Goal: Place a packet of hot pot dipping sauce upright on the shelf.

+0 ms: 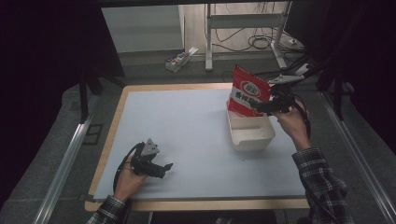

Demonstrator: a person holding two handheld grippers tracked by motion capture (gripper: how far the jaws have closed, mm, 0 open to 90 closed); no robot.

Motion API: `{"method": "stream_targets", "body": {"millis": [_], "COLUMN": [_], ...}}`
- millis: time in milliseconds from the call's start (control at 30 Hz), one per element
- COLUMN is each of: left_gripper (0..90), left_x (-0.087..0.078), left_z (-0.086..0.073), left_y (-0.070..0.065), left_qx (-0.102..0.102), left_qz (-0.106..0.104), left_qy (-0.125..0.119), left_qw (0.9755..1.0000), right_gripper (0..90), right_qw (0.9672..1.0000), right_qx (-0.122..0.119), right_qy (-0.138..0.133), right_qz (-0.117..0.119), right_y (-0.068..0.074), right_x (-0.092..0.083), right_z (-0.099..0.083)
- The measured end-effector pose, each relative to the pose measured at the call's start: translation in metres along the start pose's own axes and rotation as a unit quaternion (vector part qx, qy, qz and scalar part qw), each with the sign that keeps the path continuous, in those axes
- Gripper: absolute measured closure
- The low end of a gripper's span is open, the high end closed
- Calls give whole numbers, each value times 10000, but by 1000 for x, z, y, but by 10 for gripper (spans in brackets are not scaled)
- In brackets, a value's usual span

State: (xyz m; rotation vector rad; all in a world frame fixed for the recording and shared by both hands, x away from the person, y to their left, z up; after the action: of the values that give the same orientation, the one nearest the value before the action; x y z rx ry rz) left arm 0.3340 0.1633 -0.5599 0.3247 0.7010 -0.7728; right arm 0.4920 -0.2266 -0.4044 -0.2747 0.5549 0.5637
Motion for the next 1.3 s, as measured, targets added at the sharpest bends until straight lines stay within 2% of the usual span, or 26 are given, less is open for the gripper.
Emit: {"method": "stream_targets", "body": {"millis": [333,533,933,1300], "left_gripper": [47,47,47,46], "left_x": [0,0,0,0], "left_z": [0,0,0,0], "left_y": [0,0,-1,-1], "left_qx": [-9,4,21,29], "left_qz": [-7,-3,6,1], "left_qy": [-4,3,6,6], "left_qw": [10000,10000,10000,10000], "right_gripper": [53,52,51,19], "right_qw": [9999,9999,9998,9994], "right_qx": [-150,-87,-57,-204], "right_qy": [-37,-120,-95,2], "right_qz": [47,48,177,274], "right_y": [15,19,30,48], "right_x": [-9,-16,-24,-33], "right_z": [-13,-20,-38,-59]}}
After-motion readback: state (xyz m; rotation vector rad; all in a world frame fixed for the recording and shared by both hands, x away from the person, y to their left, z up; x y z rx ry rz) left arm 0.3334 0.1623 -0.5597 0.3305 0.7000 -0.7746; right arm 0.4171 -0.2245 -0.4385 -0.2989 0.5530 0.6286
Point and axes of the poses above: each handheld gripper's, and its own axes: x roughly forward along the jaws, z roughly out of its top, y roughly to its left, the point moved 5 cm from there along x, roughly forward along the jaws, and after that the axes turned 3 degrees about -z, right-handed, at the moved point
